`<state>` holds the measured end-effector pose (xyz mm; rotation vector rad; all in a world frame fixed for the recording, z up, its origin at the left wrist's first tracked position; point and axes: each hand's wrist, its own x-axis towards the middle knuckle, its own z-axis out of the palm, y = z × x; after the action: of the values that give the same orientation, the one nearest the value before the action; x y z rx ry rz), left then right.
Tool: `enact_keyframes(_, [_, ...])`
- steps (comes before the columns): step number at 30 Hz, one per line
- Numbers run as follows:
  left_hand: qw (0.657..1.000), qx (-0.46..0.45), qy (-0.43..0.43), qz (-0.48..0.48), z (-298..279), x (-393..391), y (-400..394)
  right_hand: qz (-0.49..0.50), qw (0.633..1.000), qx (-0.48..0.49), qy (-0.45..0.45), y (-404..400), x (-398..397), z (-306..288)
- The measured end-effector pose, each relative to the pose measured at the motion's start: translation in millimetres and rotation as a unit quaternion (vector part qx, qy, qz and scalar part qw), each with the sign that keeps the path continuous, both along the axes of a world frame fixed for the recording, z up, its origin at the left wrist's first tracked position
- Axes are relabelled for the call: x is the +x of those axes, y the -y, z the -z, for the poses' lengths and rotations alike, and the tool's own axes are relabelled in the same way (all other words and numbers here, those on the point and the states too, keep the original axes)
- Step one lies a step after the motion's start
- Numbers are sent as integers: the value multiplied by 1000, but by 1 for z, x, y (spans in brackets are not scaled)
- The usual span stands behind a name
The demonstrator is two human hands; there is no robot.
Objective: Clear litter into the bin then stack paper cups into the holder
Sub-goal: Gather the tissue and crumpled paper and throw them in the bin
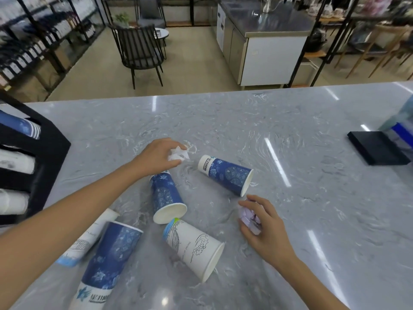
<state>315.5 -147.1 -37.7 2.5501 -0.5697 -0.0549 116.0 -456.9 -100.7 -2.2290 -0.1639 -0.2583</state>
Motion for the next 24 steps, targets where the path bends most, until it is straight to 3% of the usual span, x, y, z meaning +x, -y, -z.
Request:
enact_keyframes(9, [997, -58, 19, -45, -43, -87, -41, -53, 998, -1, 32, -45, -20, -47])
enact_keyframes(24, [968, -105, 38, -225, -44, -267, -143, -240, 969, 27, 55, -176, -37, -59])
